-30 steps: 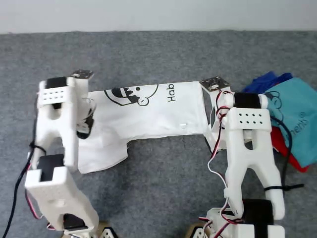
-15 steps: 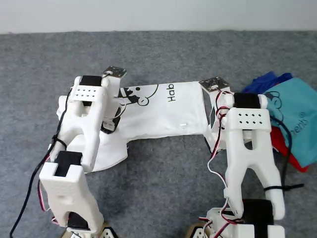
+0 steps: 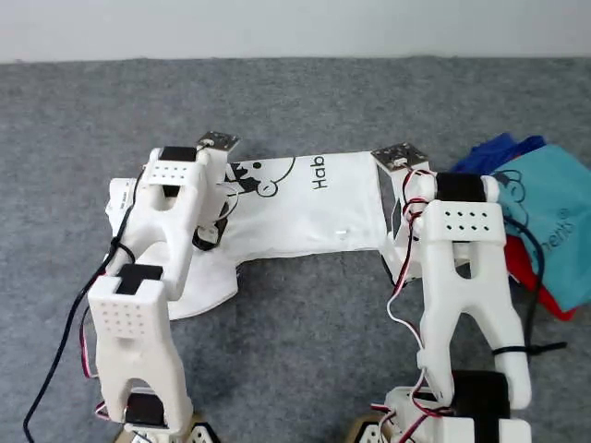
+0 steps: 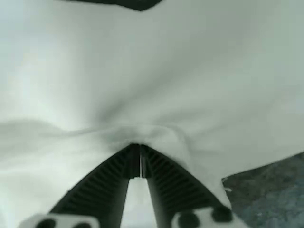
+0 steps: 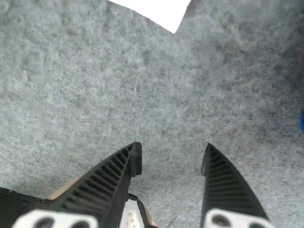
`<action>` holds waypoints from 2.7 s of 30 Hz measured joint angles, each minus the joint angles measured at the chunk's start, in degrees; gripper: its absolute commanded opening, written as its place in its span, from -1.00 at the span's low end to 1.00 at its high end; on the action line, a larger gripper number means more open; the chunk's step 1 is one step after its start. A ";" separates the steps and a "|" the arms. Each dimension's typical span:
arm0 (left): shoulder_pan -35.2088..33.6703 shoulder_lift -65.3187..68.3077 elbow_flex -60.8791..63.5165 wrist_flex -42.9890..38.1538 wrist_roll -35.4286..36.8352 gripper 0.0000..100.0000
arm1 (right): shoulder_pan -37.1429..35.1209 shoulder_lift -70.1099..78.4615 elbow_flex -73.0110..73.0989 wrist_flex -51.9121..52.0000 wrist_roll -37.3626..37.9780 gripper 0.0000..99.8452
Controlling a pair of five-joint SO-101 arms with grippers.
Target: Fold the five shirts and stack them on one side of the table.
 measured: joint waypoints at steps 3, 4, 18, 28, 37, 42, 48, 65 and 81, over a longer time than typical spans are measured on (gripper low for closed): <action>-0.70 -2.02 -5.36 6.95 0.00 -0.97 | 0.00 0.00 0.00 0.00 0.00 -0.58; -0.70 -3.16 -6.95 9.32 0.00 -0.97 | 0.09 0.00 0.00 0.00 0.00 -0.58; -1.58 -24.26 25.93 12.22 -14.86 -0.84 | 0.09 0.00 0.00 0.00 0.00 -0.58; -11.69 -28.57 37.36 5.89 -16.18 -0.84 | 0.09 0.00 0.18 0.00 0.00 -0.58; -16.09 -28.57 43.43 2.02 -21.19 -0.84 | 0.09 0.00 0.18 0.00 0.00 -0.58; -16.18 -28.57 47.56 -4.48 -21.36 -0.84 | 0.09 0.00 0.18 0.00 0.00 -0.58; -16.35 -28.57 49.05 -10.20 -20.57 -0.84 | 0.09 0.00 0.18 0.00 0.00 -0.58; -16.53 -28.57 40.88 -6.59 -18.90 -0.83 | 0.09 0.00 0.18 0.00 0.00 -0.58; -16.35 -29.45 48.09 -15.21 -18.90 -0.97 | 0.09 0.00 0.18 0.00 0.00 -0.58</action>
